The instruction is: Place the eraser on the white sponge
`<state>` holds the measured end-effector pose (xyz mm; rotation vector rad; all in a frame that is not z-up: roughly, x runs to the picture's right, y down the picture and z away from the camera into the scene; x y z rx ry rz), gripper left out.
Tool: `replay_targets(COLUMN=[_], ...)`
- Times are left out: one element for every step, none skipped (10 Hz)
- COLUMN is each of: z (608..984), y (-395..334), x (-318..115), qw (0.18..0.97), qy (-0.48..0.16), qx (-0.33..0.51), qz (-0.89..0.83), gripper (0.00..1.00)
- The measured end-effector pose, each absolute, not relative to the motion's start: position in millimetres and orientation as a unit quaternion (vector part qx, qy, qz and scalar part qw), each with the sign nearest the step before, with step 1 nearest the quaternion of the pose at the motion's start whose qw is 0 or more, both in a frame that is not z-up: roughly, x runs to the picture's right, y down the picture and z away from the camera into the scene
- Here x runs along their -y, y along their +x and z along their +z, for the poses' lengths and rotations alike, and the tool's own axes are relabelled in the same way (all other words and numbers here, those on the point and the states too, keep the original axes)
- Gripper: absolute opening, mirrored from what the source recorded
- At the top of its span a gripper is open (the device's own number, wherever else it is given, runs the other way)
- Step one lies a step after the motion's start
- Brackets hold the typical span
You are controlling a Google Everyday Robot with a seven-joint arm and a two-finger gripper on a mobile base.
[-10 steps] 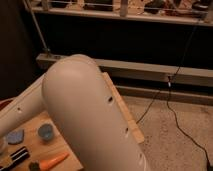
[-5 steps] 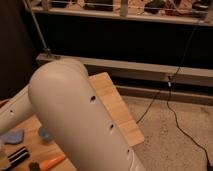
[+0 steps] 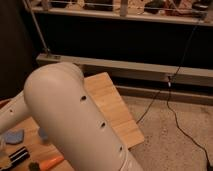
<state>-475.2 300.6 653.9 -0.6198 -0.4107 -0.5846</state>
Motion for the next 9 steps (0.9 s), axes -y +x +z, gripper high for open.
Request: replay_targets(z=[656, 659, 661, 664, 667, 670, 673, 675, 679], y=[-474, -473, -472, -470, -468, -467, -465, -465, -463], x=[-303, -306, -307, -311, -314, -316, -319, -320, -324], qw=[0.889, 0.888, 0.887, 0.885, 0.884, 0.884, 0.882, 0.882, 0.881], qy=[-0.302, -0.307, -0.309, -0.313, -0.317, -0.32, -0.323, -0.324, -0.327], qx=[0.198, 0.198, 0.197, 0.196, 0.194, 0.193, 0.191, 0.19, 0.186], qz=[-0.282, -0.281, -0.281, -0.282, -0.282, -0.283, -0.284, -0.284, -0.286], gripper=[0.65, 0.65, 0.65, 0.65, 0.65, 0.65, 0.65, 0.65, 0.65])
